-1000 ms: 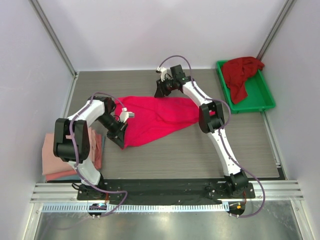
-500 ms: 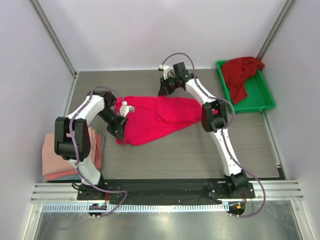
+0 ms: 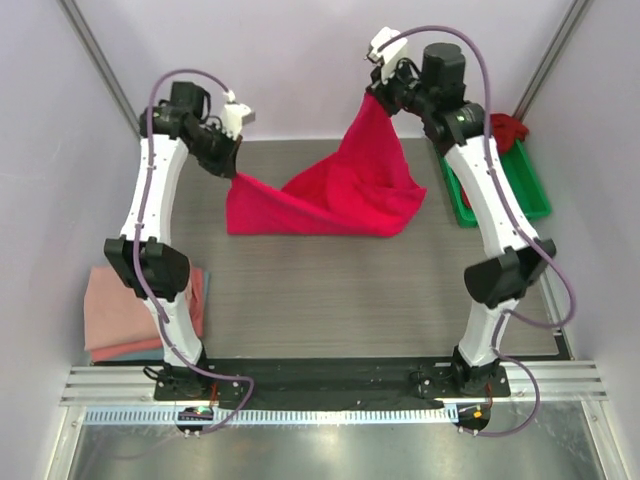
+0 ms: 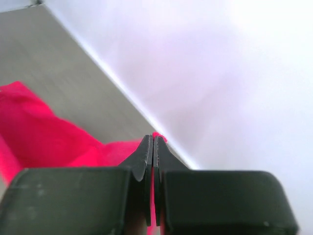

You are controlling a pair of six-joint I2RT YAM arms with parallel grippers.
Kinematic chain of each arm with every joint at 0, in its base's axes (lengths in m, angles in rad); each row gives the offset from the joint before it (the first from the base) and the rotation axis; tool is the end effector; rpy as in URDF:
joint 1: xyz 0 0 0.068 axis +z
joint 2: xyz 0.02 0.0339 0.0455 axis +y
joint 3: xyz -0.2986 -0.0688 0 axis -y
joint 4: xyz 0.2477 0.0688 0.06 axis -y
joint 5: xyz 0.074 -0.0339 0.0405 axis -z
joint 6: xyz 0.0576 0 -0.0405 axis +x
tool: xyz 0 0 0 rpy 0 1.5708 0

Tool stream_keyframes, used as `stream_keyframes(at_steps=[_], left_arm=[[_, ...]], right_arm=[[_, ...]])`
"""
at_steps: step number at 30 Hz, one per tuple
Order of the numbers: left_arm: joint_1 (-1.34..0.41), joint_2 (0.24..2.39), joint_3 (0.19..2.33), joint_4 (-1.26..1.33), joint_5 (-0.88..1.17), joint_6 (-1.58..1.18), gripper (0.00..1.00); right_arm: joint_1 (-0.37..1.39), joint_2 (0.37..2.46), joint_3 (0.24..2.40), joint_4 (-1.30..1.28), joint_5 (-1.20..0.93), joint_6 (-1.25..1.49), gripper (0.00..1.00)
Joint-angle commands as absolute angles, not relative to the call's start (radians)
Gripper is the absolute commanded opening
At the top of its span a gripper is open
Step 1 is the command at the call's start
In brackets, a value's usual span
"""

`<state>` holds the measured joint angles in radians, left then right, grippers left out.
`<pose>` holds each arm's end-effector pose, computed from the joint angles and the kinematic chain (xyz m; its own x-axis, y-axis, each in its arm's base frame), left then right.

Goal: Fold and stack the t-shirts
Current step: Flatten the tshirt out

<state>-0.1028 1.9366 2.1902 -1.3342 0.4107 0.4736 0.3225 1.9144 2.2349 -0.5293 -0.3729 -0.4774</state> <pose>0.4067 -0.0651 0.4007 -0.6528 0.4877 -0.5796 0.6504 0.7532 -0.0987 0.4312 0.1662 0.5032 0.1163 -0.4123 -0.9036 -0.6527 0.6540 -0.3824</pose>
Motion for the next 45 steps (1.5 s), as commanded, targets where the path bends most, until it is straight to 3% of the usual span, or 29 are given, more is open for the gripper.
stream_keyframes(at_steps=[1,4,16,23,32,33,35,37,40,42,45], left_arm=[[-0.074,1.898,2.389,-1.482,0.336,0.45,0.0],[-0.074,1.803,2.396,-1.405,0.266,0.439,0.0],[-0.074,1.306,2.007,-1.124,0.169,0.477,0.0],[-0.074,1.235,1.977,-1.114,0.227,0.474,0.0],[-0.081,1.259,1.708,-1.185,0.437,0.468,0.0],[-0.086,1.262,1.671,-1.204,0.478,0.475,0.0],[-0.112,1.262,1.573,-1.245,0.505,0.486,0.0],[-0.135,1.246,1.508,-1.256,0.514,0.486,0.0],[-0.138,1.203,1.384,-1.23,0.528,0.459,0.0],[-0.138,1.183,1.32,-1.213,0.535,0.446,0.0],[-0.14,1.175,1.27,-1.21,0.551,0.425,0.0]], right_arm=[[0.341,1.798,2.136,-0.477,-0.201,-0.555,0.01],[0.345,1.698,2.088,-0.477,-0.118,-0.584,0.01],[0.336,1.387,1.945,-0.477,0.101,-0.625,0.01],[0.327,1.358,1.872,-0.469,0.087,-0.607,0.01],[0.325,1.416,1.51,-0.442,0.083,-0.639,0.02],[0.325,1.445,1.458,-0.44,0.103,-0.643,0.05],[0.325,1.469,1.425,-0.443,0.133,-0.629,0.36],[0.325,1.48,1.419,-0.443,0.163,-0.571,0.55],[0.327,1.471,1.5,-0.521,-0.004,-0.421,0.58],[0.33,1.482,1.558,-0.587,-0.317,-0.303,0.58],[0.359,1.532,1.536,-0.621,-0.519,-0.188,0.53]])
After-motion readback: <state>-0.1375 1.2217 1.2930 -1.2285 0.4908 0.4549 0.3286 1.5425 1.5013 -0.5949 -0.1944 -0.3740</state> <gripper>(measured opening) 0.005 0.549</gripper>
